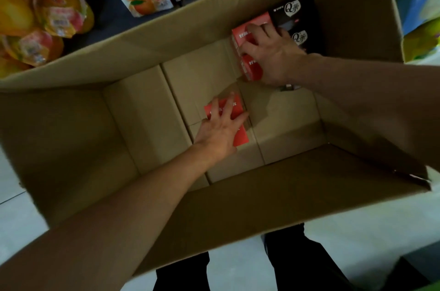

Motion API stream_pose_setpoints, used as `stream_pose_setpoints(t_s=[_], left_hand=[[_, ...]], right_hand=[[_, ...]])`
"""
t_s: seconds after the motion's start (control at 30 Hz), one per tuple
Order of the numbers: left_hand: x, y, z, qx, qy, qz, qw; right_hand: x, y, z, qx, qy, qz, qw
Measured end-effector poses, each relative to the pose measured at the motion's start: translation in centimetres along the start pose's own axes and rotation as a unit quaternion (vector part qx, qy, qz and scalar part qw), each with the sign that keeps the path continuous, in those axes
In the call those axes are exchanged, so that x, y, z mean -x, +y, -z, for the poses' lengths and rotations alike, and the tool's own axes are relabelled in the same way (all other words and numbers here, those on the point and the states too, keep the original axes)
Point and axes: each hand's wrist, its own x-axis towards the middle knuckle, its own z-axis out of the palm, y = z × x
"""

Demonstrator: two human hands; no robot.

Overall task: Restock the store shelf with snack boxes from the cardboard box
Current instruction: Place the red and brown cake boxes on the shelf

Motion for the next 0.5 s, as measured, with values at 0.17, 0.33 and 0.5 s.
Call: stream_pose_setpoints(t_s=[0.17, 0.33, 0.5], left_hand=[[-0.9, 0.8, 0.3, -0.014, -0.03, 0.023, 0.999], [-1.5, 1.0, 0.0, -0.025, -0.043, 0.041, 0.998], [-1.6, 0.7, -0.4, -0.021, -0.022, 0.037, 0.999]], right_hand=[[-1.1, 1.5, 0.8, 0.076, -0.038, 0.042, 0.996], [-2.8, 1.0, 0.7, 0.162, -0.051, 0.057, 0.984], [-3.3, 0.0, 0.1, 0.16, -0.098, 0.045, 0.981]])
